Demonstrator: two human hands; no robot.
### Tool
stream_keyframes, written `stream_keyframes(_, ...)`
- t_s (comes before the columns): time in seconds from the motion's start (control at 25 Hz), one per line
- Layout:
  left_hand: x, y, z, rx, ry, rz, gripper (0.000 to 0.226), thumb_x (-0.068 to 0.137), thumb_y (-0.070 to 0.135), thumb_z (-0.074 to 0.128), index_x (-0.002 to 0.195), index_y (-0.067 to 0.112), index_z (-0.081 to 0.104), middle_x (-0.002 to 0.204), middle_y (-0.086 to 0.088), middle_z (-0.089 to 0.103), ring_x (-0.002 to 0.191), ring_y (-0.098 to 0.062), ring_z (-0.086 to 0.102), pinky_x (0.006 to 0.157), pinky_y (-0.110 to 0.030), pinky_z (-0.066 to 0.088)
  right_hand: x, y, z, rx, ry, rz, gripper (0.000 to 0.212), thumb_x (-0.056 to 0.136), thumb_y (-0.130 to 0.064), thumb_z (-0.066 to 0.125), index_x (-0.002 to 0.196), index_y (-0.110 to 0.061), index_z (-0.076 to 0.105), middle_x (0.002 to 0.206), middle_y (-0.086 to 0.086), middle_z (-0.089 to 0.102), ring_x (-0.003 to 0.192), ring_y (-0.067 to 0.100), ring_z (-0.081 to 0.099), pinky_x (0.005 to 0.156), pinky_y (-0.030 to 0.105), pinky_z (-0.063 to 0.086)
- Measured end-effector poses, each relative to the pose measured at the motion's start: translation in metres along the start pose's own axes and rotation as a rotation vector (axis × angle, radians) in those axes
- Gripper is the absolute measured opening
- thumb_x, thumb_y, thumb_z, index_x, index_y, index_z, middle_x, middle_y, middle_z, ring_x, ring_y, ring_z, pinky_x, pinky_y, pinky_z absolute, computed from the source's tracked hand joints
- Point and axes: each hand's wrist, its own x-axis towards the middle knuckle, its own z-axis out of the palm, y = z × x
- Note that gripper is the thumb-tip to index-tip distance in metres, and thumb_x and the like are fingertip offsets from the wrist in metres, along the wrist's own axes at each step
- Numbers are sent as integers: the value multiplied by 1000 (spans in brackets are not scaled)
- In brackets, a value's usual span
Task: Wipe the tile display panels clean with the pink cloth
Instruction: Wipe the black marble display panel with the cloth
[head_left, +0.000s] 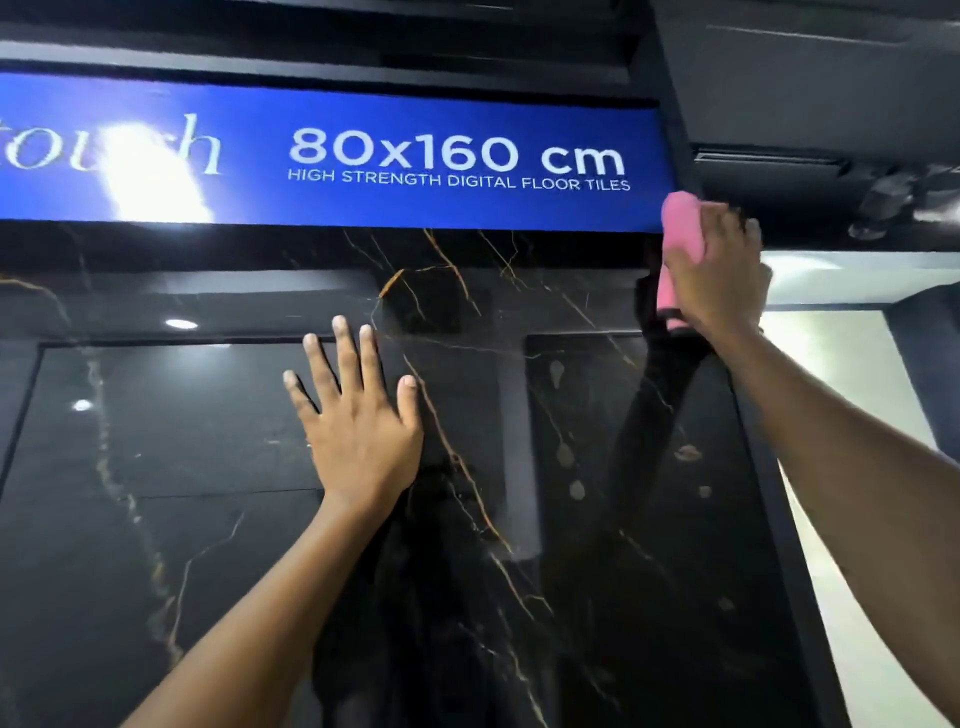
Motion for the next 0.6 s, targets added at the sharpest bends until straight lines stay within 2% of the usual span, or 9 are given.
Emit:
stream_keyframes(0.04, 0, 0, -1, 2, 8, 0, 70, 95, 49, 17, 155, 15, 12, 164, -3, 0, 150, -27, -7, 118, -51, -6, 3, -12, 2, 12, 15, 25, 60, 91, -37, 46, 145, -12, 37, 149, 9, 38, 142, 32, 26, 108, 53, 34)
stream_keyframes(0.12, 1, 2, -2, -10, 11, -3, 68, 95, 47, 18, 155, 17, 13, 164, -1, 1, 150, -25, -6, 118, -49, -5, -27, -51, 7, 86, 22, -124, 63, 85, -34, 54, 143, -13, 41, 146, 11, 42, 138, 31, 34, 108, 45, 34)
stream_keyframes(0.2, 1, 0, -3, -33, 4, -5, 65, 94, 41, 18, 155, 18, 15, 163, 1, 4, 150, -23, -4, 119, -47, -5, -108, -88, 20, 192, -87, -485, 73, 76, -34, 59, 145, -16, 41, 149, 8, 41, 140, 27, 33, 110, 37, 23)
stream_keyframes(0.28, 3, -8, -8, -77, -17, 13, 64, 93, 35, 23, 155, 18, 20, 163, 0, 8, 151, -23, -1, 119, -47, -2, -196, -101, 17, 212, -274, -875, 79, 74, -38, 59, 148, -18, 39, 155, 2, 36, 147, 22, 21, 115, 34, 12)
stream_keyframes(0.36, 5, -12, -15, -110, -59, 39, 63, 93, 29, 30, 154, 16, 23, 163, -1, 9, 151, -23, 0, 120, -47, -1, -195, -85, 8, 185, -327, -1008, 79, 74, -40, 57, 148, -19, 39, 156, 1, 34, 148, 21, 19, 117, 41, 15)
stream_keyframes(0.4, 2, -12, -19, -105, -72, 60, 63, 93, 28, 32, 154, 16, 24, 163, -1, 9, 151, -22, 0, 120, -45, -2, -169, -73, 5, 179, -305, -949, 78, 75, -39, 57, 148, -18, 39, 156, 2, 34, 148, 22, 20, 118, 46, 18)
stream_keyframes(0.48, -10, -12, -24, -82, -73, 120, 64, 92, 33, 30, 154, 16, 24, 163, 1, 9, 151, -20, 0, 119, -40, -5, -104, -46, 1, 118, -236, -685, 75, 77, -32, 62, 147, -17, 39, 154, 6, 37, 147, 28, 22, 116, 53, 25)
stream_keyframes(0.6, -36, -15, -17, -32, -89, 154, 65, 95, 44, 17, 155, 19, 16, 163, 5, 3, 150, -17, -4, 121, -40, -4, -35, -2, -7, -5, -137, -349, 68, 91, -35, 57, 151, -16, 30, 158, 4, 30, 149, 29, 15, 117, 48, 18)
